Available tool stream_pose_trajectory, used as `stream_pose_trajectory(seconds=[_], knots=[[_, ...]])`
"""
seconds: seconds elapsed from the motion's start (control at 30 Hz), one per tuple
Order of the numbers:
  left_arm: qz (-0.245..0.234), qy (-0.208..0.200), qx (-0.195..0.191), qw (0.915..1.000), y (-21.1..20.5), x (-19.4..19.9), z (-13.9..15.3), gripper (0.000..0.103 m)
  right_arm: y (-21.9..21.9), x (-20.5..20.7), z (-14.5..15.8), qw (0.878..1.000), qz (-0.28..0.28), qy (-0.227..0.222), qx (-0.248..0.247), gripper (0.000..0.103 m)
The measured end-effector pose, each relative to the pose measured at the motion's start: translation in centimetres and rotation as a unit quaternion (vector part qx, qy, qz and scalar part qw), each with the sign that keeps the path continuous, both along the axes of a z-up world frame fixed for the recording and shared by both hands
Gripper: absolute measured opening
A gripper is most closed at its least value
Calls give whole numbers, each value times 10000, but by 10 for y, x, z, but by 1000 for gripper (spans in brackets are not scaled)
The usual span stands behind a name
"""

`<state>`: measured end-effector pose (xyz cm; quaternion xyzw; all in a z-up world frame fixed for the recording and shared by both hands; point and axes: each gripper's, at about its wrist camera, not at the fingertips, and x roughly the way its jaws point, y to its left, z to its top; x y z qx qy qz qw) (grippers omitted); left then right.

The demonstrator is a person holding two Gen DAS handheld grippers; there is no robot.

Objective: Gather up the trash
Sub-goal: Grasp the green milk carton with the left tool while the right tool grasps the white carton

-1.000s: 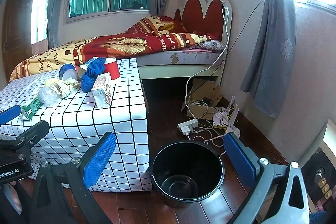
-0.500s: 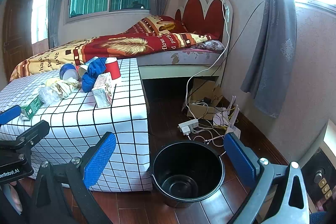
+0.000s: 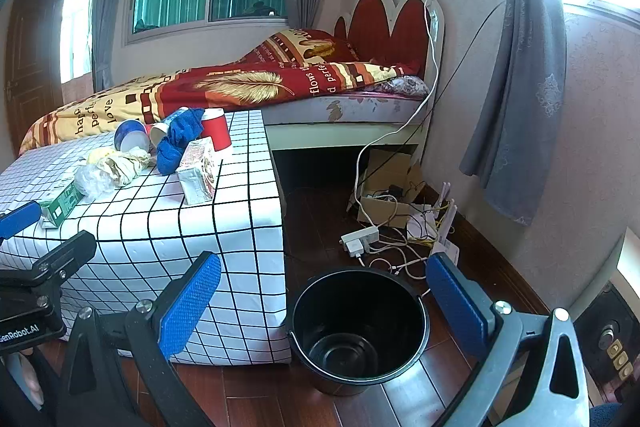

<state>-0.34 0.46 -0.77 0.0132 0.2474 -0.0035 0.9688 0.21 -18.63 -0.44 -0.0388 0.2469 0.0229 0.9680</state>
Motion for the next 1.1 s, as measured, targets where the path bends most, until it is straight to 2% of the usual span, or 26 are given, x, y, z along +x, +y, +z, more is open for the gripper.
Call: stream_pose_trajectory(seconds=[0.4, 0.6, 0.73, 0.87, 1.0, 1.1], knots=[[19, 40, 17, 10000, -1, 3, -3, 103, 4, 1, -1, 10000, 57, 14, -23, 103], [178, -3, 78, 9998, 11, 7, 1, 103, 12, 15, -7, 9992, 279, 274, 95, 103], [417, 12, 75, 9991, 35, 14, 4, 103, 29, 27, -10, 9986, 448, 283, -63, 103], [654, 56, -41, 9978, 66, 22, 5, 103, 45, 40, -7, 9974, 696, 205, 39, 103], [1084, 194, -112, 9939, 103, 30, 1, 103, 67, 59, -4, 9948, 844, 528, -209, 103], [1463, 253, -215, 9887, 132, 35, -4, 103, 85, 74, -1, 9911, 1194, 571, -138, 103]])
